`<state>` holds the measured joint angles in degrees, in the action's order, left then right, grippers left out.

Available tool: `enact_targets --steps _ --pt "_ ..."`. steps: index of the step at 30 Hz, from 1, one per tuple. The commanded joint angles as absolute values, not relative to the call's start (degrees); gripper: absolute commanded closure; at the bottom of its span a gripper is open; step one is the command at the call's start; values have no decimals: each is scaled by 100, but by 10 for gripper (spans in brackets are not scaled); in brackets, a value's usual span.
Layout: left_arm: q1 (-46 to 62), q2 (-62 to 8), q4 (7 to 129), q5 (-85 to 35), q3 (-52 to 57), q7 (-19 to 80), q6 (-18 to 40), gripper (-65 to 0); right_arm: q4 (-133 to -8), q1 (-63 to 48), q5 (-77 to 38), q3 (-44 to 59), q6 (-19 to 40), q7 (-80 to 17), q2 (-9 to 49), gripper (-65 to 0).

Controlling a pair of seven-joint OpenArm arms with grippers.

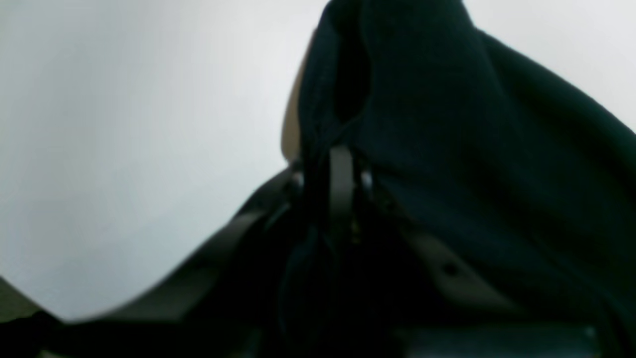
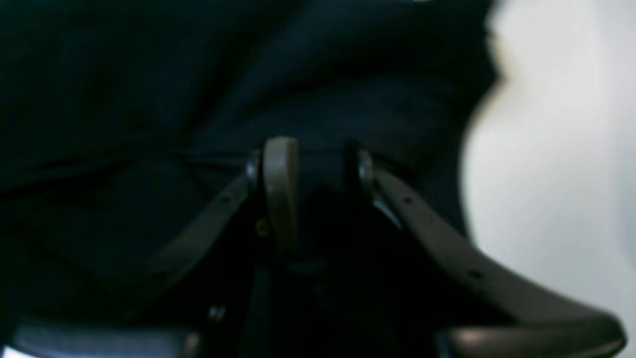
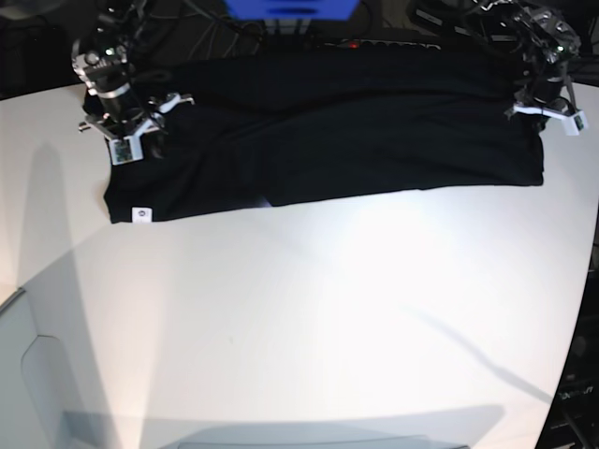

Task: Fold the T-shirt properly
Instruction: 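Carry the left gripper's corner across the shirt toward the right gripper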

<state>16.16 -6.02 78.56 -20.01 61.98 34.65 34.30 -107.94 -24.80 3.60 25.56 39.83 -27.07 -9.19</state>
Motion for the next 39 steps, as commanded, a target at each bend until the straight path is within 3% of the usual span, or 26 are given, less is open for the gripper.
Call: enact_targets --steps 1,6,11,20,32,39 --pt "1648 -611 7837 -1824 6167 3758 3415 -7 -10721 -2492 268 2501 4000 -2615 -900 -171" --pt "1596 -602 7837 -1824 6167 3758 3415 0 -9789 -2097 277 2571 4000 -2607 -900 -171" --pt "1385 -585 7837 -1824 6167 3767 3415 0 -9015 -1657 277 2949 4000 -2607 -523 -171" --pt "1156 -593 7996 -1824 5657 3996 3345 0 -8822 -1437 277 3160 4000 -2607 -365 -170" --pt "1332 136 10185 -1824 5622 4031 3345 0 -8822 -1473 268 3143 4000 -2607 -409 -170" --pt "1569 796 11081 -1516 4549 4022 3336 0 -8822 -1481 268 3143 4000 -2607 -409 -170"
